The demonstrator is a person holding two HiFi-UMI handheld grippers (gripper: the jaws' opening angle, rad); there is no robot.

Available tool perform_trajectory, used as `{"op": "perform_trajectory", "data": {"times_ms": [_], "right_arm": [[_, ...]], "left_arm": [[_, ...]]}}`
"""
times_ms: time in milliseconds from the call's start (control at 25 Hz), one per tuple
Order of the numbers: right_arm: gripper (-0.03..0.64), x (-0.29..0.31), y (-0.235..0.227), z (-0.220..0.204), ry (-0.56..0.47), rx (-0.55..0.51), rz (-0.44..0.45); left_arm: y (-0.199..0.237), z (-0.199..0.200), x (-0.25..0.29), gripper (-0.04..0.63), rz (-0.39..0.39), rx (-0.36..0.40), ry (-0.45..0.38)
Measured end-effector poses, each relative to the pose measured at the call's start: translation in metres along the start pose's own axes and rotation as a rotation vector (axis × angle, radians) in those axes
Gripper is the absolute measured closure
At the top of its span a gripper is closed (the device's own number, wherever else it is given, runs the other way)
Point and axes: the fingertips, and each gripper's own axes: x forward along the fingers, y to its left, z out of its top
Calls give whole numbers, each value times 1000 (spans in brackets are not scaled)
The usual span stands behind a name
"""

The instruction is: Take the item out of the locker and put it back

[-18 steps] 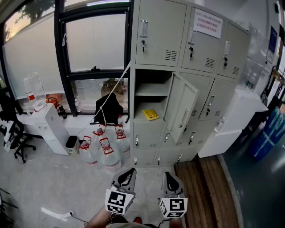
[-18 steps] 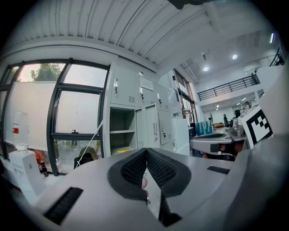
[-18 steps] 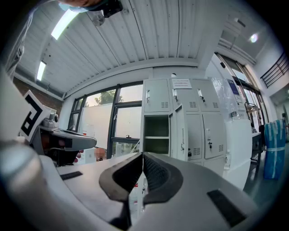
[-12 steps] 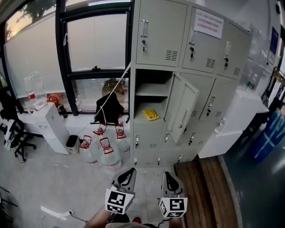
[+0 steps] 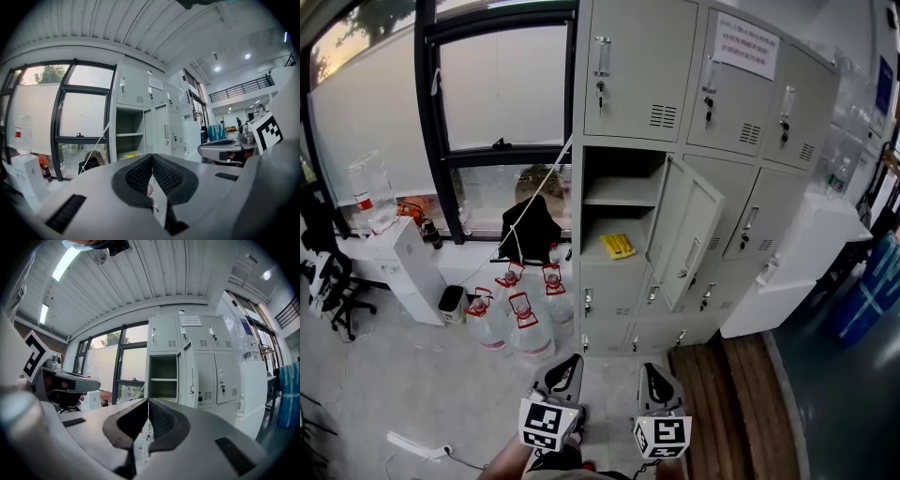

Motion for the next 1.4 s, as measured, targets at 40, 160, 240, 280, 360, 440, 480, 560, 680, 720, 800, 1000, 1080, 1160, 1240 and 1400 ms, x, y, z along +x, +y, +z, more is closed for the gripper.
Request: {"op": "perform_trajectory", "data": {"times_ms": [40,160,240,280,360,440,480,560,680,720,800,1000,1080,1160,1240,1400], "right_arm": [[595,6,-2,-1,3,0,2],[595,29,-12,-2,1,4,3],[595,46,-17,-3,3,6,5],[595,56,-19,-4,4,6,7],[595,78,-26,-5,3,4,9],[595,101,-36,-3,3,4,9],[595,113,-41,-3,4,6,11],[595,137,-49,0,8,7,19],[595,175,-61,3,17,6,27],[595,188,-65,3,22,8,27],[595,212,-74,2,29,14,28],[595,264,-90,-2,48,24,34],[595,283,-96,-5,55,26,36],[595,299,-101,-10,68,30,36],[595,315,-105,-17,84,34,37],[595,343,-107,-31,117,45,47]], "left_arm": [[3,0,6,572,3,-1,1],[14,2,28,572,9,-1,3],[22,0,45,572,6,0,7],[28,0,54,572,7,2,9],[39,3,75,572,8,7,7],[48,8,99,572,5,9,1],[52,9,110,572,3,6,0],[62,12,134,572,2,0,6],[79,13,171,572,0,-11,22],[84,12,183,572,0,-15,28],[95,12,207,572,-1,-19,37],[117,5,254,572,-4,-35,68],[125,0,270,572,-5,-37,85],[131,-5,284,572,-7,-40,101],[137,-10,297,572,-11,-48,113],[145,-22,322,572,-24,-56,140]]}}
